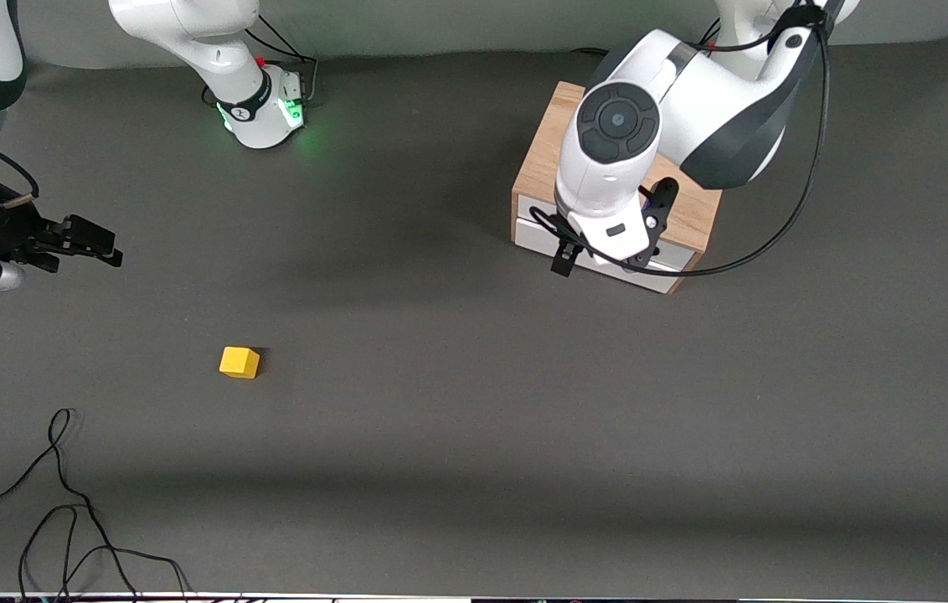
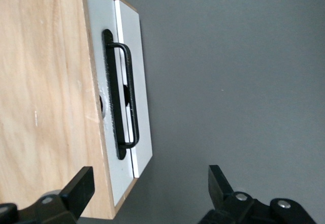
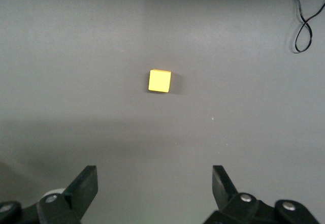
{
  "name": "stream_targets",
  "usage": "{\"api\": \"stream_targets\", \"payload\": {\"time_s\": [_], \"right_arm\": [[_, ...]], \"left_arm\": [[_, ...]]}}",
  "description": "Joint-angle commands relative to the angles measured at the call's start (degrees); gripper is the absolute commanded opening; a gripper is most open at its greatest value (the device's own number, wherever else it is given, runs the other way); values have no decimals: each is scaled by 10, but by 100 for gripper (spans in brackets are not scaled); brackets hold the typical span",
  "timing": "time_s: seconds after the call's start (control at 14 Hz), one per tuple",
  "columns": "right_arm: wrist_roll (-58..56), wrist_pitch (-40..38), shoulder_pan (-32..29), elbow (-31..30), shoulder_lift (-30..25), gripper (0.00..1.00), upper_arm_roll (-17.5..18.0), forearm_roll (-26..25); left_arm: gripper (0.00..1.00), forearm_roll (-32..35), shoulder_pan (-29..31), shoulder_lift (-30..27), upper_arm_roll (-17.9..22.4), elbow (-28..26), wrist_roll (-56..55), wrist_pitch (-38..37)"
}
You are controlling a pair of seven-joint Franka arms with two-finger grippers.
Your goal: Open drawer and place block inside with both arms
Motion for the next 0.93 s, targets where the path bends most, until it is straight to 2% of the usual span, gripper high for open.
{"api": "stream_targets", "payload": {"time_s": [0.0, 0.29, 0.57, 0.86], "right_arm": [[4, -10, -6, 9, 6, 100, 5, -8], [-1, -8, -29, 8, 7, 100, 21, -7], [1, -7, -30, 8, 7, 100, 23, -8], [-1, -22, -30, 2, -2, 100, 18, -8]], "left_arm": [[100, -1, -9, -1, 5, -28, -5, -9], [100, 2, -12, 0, 5, -70, 0, 10], [100, 15, -14, 0, 5, -132, 10, 82], [100, 40, -13, 25, 5, -143, 12, 112]]}}
